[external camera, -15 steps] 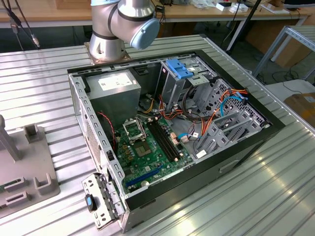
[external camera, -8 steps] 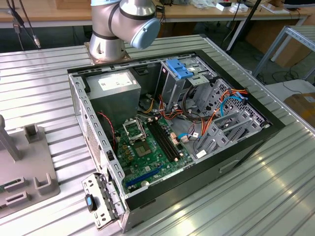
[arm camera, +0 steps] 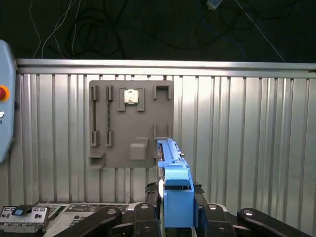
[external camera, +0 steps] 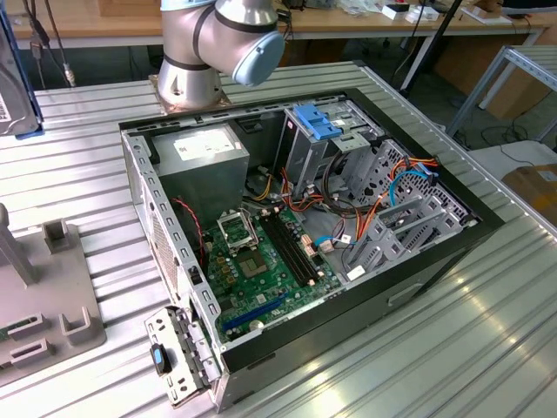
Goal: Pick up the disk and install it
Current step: 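Pick up the disk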
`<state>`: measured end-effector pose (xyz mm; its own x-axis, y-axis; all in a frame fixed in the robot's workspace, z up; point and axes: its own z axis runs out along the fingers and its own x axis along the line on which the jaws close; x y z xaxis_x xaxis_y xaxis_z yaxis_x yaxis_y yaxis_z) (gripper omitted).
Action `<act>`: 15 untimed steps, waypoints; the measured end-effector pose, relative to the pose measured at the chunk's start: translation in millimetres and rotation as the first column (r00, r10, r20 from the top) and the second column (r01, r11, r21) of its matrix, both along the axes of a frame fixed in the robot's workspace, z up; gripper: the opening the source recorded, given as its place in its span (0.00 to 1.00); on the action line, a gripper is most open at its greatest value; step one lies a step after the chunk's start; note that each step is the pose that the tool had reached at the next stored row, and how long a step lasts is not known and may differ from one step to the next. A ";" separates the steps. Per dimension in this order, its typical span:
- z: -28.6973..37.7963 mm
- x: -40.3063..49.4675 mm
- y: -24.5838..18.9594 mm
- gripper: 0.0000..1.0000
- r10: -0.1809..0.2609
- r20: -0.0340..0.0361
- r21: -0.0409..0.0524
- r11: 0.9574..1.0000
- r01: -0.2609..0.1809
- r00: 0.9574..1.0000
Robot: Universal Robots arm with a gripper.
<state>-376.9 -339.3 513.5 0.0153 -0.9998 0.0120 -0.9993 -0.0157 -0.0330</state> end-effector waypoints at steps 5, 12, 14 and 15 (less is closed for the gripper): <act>0.0 23.5 5.3 0.37 0.001 0.000 0.000 1.000 -0.001 1.000; 0.0 63.2 9.8 0.37 0.002 0.000 0.000 1.000 -0.002 1.000; -0.1 75.2 10.6 0.37 0.002 0.000 0.000 1.000 -0.002 1.000; 0.0 83.6 11.3 0.37 0.002 0.000 0.000 1.000 -0.002 1.000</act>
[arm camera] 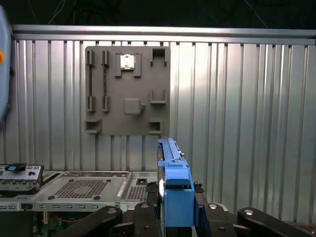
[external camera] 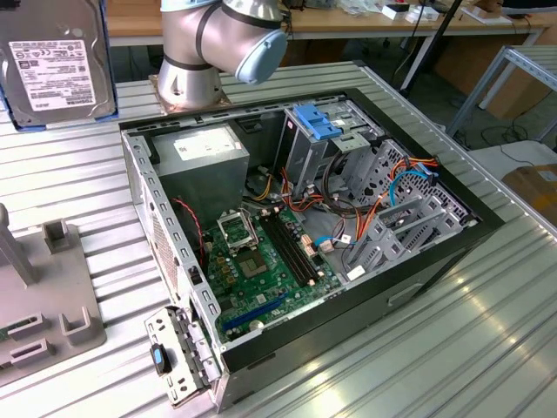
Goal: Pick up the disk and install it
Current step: 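Pick up the disk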
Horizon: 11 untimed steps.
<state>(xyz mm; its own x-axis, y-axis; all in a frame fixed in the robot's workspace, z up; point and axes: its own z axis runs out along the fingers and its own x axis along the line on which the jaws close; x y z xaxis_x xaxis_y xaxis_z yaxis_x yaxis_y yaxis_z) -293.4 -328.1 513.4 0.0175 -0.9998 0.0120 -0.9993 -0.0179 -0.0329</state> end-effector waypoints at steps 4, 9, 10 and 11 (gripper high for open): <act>0.0 21.4 1.7 0.37 0.000 0.000 0.000 1.000 0.000 1.000; 0.0 54.7 3.9 0.37 0.001 0.000 0.000 1.000 -0.001 1.000; 0.0 64.7 4.6 0.37 0.001 0.000 0.000 1.000 -0.001 1.000; -0.1 74.1 5.2 0.37 0.001 0.000 0.000 1.000 -0.001 1.000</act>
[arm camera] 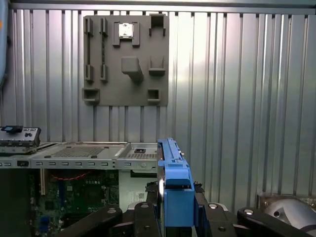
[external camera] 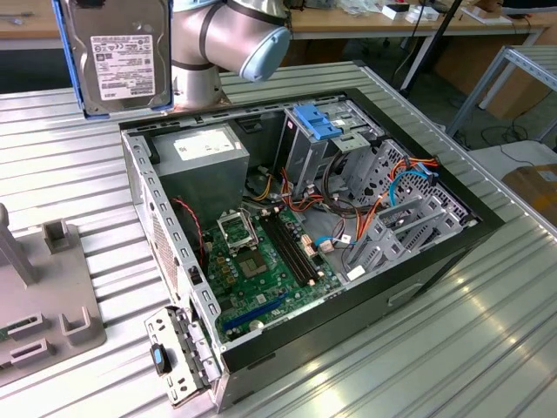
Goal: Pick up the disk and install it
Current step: 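Pick up the disk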
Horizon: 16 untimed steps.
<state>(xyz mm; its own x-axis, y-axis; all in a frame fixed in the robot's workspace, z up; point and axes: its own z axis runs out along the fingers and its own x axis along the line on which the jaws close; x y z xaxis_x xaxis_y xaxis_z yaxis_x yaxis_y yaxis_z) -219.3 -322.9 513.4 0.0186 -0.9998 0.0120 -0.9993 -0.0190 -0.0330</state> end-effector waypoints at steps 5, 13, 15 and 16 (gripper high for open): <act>0.0 34.1 0.7 0.37 0.000 0.000 0.000 1.000 0.000 1.000; -0.2 92.0 3.9 0.37 0.001 0.000 0.000 1.000 -0.001 1.000; -0.2 92.3 4.0 0.37 0.001 0.000 0.000 1.000 -0.001 1.000; -0.2 92.4 4.0 0.37 0.001 0.000 0.000 1.000 -0.001 1.000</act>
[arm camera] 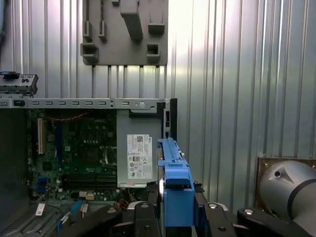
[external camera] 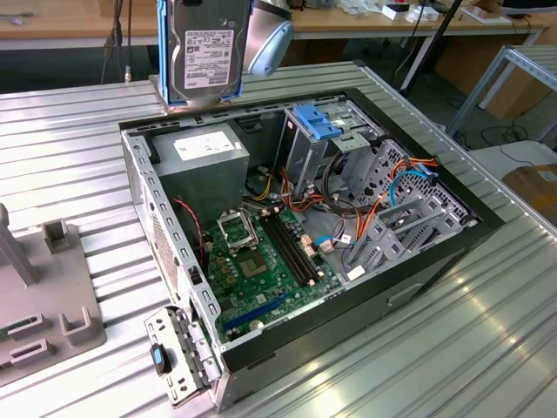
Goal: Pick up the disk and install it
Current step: 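Pick up the disk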
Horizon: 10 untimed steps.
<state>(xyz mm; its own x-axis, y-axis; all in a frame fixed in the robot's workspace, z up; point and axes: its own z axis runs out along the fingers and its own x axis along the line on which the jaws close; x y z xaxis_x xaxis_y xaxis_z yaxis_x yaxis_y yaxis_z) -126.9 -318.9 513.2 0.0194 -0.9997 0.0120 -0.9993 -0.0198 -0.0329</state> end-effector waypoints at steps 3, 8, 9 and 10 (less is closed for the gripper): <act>0.0 0.1 -2.1 0.37 0.000 0.000 0.000 1.000 0.000 1.000; -0.1 0.1 -22.7 0.37 0.000 0.000 0.006 1.000 0.000 1.000; -0.2 0.1 -26.5 0.37 0.000 0.000 0.007 1.000 0.000 1.000; -0.2 0.1 -33.8 0.37 0.000 0.000 0.008 1.000 0.000 1.000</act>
<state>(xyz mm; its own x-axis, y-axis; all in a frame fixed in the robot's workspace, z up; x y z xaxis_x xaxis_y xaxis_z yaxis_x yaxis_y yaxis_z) -126.8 -352.7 513.0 0.0194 -0.9998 0.0038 -0.9993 -0.0195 -0.0333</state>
